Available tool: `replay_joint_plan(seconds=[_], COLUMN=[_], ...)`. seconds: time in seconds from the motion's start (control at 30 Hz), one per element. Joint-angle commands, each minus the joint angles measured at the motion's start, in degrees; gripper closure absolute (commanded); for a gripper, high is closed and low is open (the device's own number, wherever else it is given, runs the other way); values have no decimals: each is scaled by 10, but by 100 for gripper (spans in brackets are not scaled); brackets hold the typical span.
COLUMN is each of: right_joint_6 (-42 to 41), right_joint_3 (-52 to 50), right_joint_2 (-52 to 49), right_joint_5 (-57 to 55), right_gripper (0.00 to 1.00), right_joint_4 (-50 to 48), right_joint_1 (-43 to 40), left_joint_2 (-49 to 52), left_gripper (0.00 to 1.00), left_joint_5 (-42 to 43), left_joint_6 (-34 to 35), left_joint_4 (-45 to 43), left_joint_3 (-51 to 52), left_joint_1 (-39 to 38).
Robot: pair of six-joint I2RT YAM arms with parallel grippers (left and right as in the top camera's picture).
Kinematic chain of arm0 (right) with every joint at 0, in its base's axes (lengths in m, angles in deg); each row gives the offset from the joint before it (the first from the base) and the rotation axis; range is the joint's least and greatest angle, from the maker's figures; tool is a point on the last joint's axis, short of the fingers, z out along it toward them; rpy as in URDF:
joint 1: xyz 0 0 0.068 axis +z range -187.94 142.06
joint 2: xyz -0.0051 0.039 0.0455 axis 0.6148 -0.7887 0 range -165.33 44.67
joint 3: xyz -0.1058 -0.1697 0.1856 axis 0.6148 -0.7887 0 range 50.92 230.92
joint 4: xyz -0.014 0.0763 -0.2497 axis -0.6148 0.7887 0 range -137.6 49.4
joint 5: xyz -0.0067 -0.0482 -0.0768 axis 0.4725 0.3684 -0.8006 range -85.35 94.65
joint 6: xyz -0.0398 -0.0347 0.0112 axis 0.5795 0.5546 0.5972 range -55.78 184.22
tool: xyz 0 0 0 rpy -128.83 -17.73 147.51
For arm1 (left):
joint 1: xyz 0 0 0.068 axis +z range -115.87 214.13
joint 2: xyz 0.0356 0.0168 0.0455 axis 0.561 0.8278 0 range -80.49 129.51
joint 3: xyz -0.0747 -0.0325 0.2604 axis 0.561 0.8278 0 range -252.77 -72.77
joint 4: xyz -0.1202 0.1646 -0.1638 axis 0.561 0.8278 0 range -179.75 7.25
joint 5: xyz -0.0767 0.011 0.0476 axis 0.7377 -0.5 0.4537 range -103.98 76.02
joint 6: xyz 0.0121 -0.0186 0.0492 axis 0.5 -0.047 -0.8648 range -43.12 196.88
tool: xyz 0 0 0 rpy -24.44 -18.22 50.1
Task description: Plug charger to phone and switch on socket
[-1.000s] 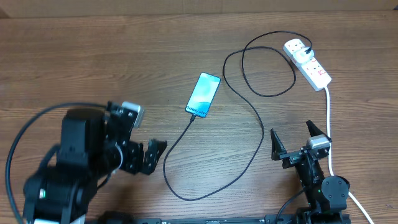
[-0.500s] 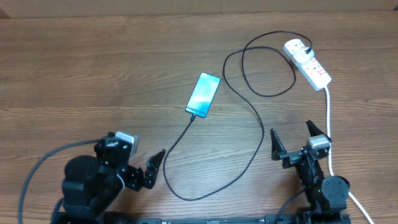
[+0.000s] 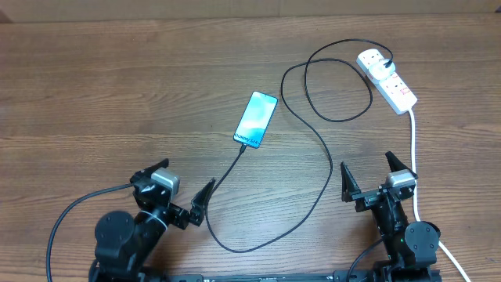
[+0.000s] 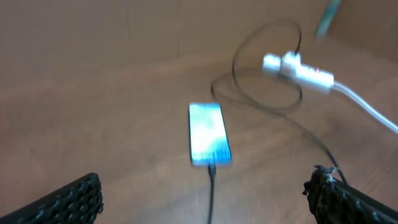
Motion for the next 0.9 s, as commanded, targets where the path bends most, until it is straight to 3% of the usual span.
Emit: replay_joint_plan(seconds=[0.0,0.3,0.57,0.87], right_joint_6=[-3,-3,-3,-3], right_joint_3=[-6,-6,-6,-6], right_joint_2=[5,5,5,5], right_joint_5=[-2,-2,-2,-2], right_gripper=[0,0,0,0], right_joint_4=[-2,-2,-2,-2], right_joint_1=[-3,-3,-3,-3], left_joint_2=[-39,-137,-144,-144], left_gripper=[0,0,0,0], left_joint_5=[7,6,-19,-122], left_joint_6=[26,63,78,93], left_joint_4=[-46,-174,-289,-245], left_joint_3=[45,150,210,210], left_joint_1=[20,83,103,116])
